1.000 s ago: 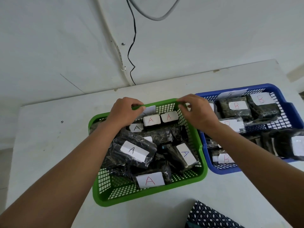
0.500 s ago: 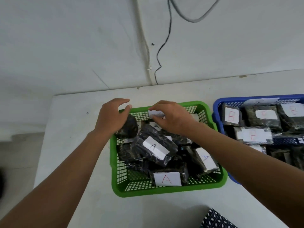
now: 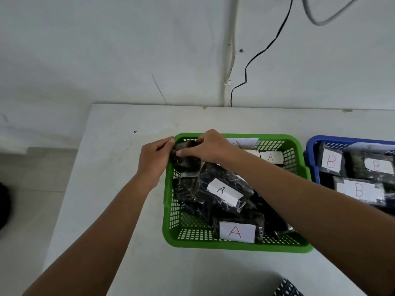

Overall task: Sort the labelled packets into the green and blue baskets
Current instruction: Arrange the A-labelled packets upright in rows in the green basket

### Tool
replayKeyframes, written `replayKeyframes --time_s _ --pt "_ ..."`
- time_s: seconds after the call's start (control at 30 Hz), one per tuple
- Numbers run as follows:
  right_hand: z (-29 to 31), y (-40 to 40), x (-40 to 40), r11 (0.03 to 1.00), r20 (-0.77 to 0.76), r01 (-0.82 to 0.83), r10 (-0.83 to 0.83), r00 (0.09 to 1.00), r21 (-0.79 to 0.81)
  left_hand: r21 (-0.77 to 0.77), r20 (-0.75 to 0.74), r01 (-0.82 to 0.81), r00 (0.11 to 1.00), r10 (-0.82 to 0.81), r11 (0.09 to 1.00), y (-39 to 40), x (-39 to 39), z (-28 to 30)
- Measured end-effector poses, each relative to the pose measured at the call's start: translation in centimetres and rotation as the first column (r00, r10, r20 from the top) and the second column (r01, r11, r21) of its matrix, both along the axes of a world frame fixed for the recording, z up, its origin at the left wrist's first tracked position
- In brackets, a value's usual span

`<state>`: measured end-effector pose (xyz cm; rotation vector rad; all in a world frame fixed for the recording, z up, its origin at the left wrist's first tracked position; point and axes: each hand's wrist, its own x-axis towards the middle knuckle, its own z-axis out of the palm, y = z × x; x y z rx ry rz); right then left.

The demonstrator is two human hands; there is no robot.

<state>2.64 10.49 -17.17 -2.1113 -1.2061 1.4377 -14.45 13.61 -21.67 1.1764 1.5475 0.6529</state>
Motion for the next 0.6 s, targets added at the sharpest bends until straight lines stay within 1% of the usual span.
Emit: replayKeyframes --time_s 0.03,0.1,0.17,0.2,0.27,0.33,0.37,0.47,0.53,0.6 --pt "-0.1 -0.2 0.0 1.0 -0.019 0.021 -0.021 1.0 -0.002 -0.007 0.011 -0.008 1.0 0.008 1.0 0.0 0.0 -0.2" --pt "-0.3 -0.8 0.7 0.994 -0.111 0.112 -0.113 0.987 -0.012 0.003 0.001 -0.013 1.0 0.013 1.0 -0.2 0.0 -0.4" --pt "-0.6 -1.5 1.8 0.97 -0.184 0.244 -0.243 0.952 -0.021 0.036 -0.061 -0.015 0.998 0.017 0.999 -0.7 0.2 -0.6" --pt "-0.8 -1.9 2.3 0.957 -0.17 0.29 -0.288 0.942 -0.013 0.068 -0.098 -0.014 0.995 0.021 0.998 -1.1 0.4 -0.6" --pt "-1.1 -2.6 2.8 0.943 -0.115 0.334 -0.329 0.937 0.019 0.137 -0.144 -0.023 0.989 0.043 0.99 -1.9 0.9 -0.7" --pt "-1.1 -3.1 2.5 0.94 -0.118 0.336 -0.327 0.938 0.065 0.162 -0.156 -0.047 0.985 0.073 0.986 -2.3 1.2 -0.6" --pt "-1.0 -3.3 2.1 0.946 -0.106 0.311 -0.301 0.948 0.092 0.165 -0.158 -0.052 0.984 0.079 0.985 -2.4 1.2 -0.6" --pt "-0.6 -3.1 0.8 0.973 0.05 0.172 -0.181 0.982 0.155 0.173 -0.151 -0.039 0.986 0.066 0.984 -2.5 1.2 -0.6" --pt "-0.4 -2.9 0.7 0.968 0.058 0.185 -0.198 0.979 0.17 0.193 -0.149 -0.03 0.987 0.06 0.981 -2.6 1.2 -0.6" --pt "0.0 -3.4 1.6 0.947 0.008 0.233 -0.241 0.971 0.222 0.221 -0.162 -0.021 0.985 0.058 0.975 -2.8 1.2 -0.7"
